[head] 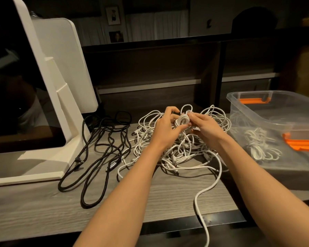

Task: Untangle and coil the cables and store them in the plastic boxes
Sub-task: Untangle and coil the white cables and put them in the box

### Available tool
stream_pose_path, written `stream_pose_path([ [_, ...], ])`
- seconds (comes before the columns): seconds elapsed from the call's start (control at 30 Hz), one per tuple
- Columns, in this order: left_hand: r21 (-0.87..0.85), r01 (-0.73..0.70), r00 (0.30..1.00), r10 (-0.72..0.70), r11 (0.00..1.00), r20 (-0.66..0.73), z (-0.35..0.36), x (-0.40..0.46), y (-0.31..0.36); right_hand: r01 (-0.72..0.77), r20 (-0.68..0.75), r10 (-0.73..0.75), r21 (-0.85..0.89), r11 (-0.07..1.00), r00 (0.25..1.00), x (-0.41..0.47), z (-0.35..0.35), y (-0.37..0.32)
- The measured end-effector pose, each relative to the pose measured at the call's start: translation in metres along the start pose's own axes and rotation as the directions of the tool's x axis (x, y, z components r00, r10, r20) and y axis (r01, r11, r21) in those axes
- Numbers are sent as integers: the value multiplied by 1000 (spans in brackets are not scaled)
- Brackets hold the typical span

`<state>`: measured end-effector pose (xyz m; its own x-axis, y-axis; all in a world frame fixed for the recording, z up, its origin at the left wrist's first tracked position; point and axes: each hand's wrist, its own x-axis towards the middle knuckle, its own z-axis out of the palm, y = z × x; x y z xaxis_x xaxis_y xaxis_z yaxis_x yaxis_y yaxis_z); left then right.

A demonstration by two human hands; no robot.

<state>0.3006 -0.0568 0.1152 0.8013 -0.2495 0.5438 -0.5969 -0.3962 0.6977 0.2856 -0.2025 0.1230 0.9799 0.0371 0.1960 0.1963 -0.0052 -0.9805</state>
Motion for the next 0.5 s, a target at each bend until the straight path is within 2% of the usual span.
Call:
stream_pose_path([
  [0.13, -43, -7, 999, 8, 999, 31, -1, 2, 0, -60, 24, 57, 156, 986, 998, 3, -9, 0],
  [0.27, -70, 13, 997, -8, 997, 81, 0, 4, 2, -54, -86, 85, 319, 946, 993, 4, -6, 1],
  [0.33, -52, 24, 994, -18, 998, 108, 0, 5, 1, -10, -180, 61, 271, 963, 982, 5, -2, 2],
  [0.5, 14, 26, 989, -28, 1000, 143, -3, 3, 0, 94, -429, -89, -9, 996, 899, 6, 12, 5],
])
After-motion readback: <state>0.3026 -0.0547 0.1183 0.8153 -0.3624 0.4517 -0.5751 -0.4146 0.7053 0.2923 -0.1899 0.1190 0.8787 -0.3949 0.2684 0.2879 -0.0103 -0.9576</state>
